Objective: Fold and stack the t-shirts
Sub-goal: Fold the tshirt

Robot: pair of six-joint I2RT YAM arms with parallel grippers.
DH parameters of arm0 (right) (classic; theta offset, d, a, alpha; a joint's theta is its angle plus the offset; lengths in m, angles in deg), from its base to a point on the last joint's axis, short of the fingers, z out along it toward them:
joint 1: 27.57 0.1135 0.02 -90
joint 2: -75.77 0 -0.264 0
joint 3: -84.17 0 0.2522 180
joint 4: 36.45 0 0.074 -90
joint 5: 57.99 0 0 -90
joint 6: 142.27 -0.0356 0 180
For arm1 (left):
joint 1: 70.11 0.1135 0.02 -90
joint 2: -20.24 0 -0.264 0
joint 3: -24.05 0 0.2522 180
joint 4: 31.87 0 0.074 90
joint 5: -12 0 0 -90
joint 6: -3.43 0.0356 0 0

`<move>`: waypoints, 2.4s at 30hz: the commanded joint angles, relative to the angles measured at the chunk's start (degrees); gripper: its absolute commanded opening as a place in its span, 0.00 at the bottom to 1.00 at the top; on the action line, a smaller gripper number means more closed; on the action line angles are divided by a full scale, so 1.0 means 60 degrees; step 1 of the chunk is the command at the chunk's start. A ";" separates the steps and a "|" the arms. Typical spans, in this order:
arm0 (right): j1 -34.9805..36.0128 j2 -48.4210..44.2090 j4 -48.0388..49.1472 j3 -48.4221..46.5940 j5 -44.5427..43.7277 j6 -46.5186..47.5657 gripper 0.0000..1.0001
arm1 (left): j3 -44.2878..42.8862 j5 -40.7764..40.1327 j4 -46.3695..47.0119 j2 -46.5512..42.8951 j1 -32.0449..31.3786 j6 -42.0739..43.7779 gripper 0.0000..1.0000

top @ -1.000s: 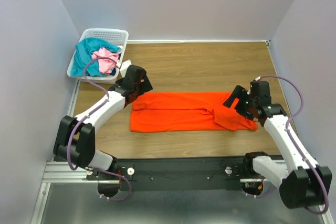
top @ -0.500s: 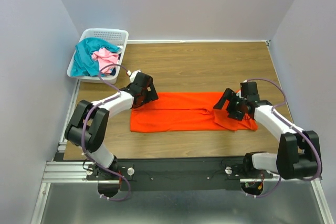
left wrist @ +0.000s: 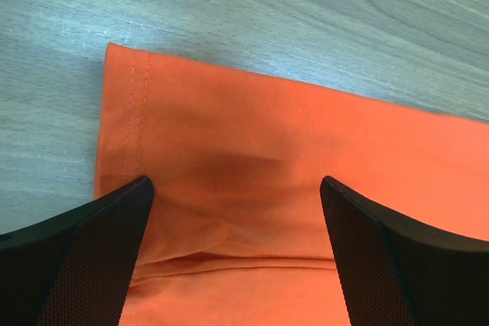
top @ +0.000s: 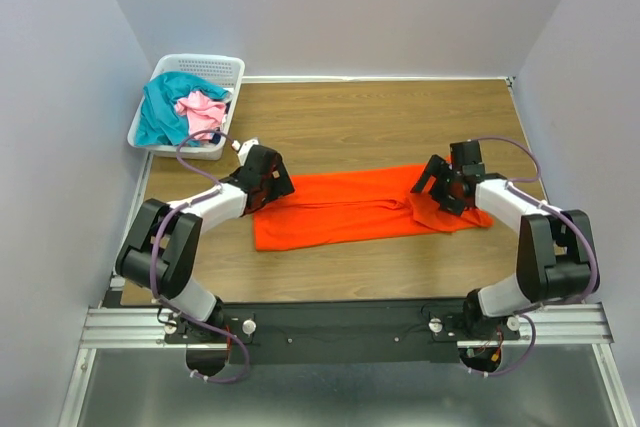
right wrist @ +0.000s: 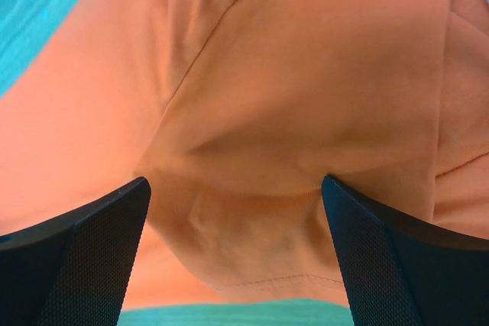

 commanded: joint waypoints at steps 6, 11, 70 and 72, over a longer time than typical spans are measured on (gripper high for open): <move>-0.0125 0.1633 -0.0272 -0.1292 -0.0915 0.0933 1.00 | 0.1195 0.0185 -0.1055 -0.0503 -0.0266 -0.0258 0.98; -0.0110 0.2280 -0.0301 -0.2114 -0.0302 0.1269 1.00 | 0.1531 0.0449 -0.1186 -0.0797 -0.0910 -0.0610 0.98; 0.3113 0.1929 -0.1912 -0.2628 -0.3477 0.3146 0.72 | 0.0083 -0.0415 -0.1919 -0.0914 -0.1498 -0.0816 0.98; 0.3113 0.2002 -0.1912 -0.2760 -0.3624 0.2984 0.60 | 0.0097 -0.0429 -0.1919 -0.0959 -0.1498 -0.0801 0.98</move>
